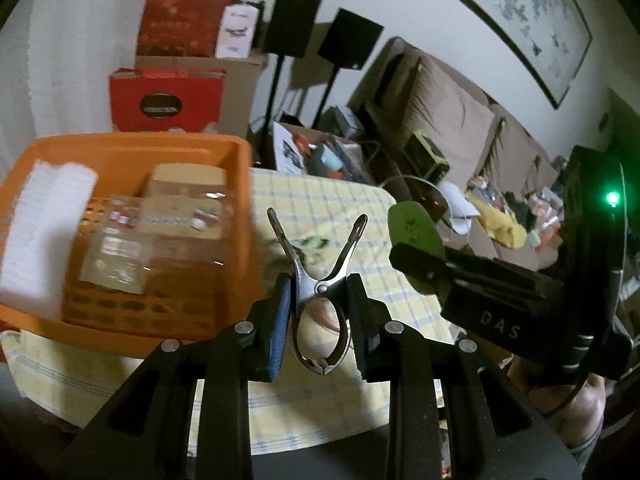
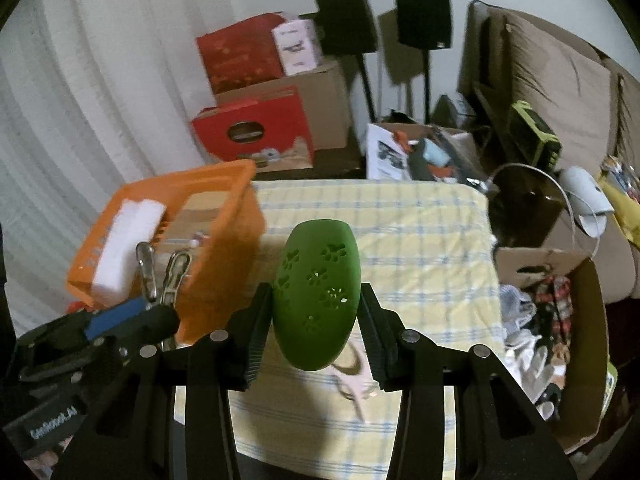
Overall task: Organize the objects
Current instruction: 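Carry the metal clip with the left gripper while the right carries the green case to the basket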
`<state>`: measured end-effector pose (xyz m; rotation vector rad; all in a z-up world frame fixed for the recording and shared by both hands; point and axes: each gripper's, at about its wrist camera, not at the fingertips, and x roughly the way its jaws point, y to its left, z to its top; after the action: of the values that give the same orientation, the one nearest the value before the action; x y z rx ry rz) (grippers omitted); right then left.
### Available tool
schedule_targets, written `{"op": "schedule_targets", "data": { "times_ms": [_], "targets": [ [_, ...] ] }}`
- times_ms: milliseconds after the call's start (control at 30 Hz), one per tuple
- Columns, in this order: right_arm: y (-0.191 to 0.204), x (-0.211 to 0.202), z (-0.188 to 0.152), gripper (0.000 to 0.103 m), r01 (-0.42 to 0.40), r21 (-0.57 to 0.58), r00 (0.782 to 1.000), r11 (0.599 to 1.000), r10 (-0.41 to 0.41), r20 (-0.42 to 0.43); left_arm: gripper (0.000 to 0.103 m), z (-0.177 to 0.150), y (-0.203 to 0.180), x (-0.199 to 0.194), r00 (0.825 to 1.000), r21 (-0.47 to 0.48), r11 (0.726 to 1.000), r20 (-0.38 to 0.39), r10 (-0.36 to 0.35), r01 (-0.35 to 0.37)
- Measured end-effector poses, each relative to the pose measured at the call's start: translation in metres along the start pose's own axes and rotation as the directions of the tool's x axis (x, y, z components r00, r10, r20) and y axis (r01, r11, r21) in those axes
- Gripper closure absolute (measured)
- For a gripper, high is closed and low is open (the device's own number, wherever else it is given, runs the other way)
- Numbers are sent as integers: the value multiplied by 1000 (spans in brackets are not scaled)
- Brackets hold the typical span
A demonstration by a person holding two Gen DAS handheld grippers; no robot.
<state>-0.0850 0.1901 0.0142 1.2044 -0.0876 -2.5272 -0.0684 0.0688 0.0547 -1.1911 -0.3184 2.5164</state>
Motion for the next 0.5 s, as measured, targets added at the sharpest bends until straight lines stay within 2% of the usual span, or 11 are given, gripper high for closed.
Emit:
{"op": "schedule_targets", "data": {
  "times_ms": [267,500],
  "targets": [
    [56,15,17,60,-77,-61,997,995,77,-11,78,16,61,-24,996,-60,995,37,82,-80],
    [107,38,27,60,-122,-116,992,986,118,-40,78,24,113,-40,983,-97,981,52,174,-168]
  ]
}}
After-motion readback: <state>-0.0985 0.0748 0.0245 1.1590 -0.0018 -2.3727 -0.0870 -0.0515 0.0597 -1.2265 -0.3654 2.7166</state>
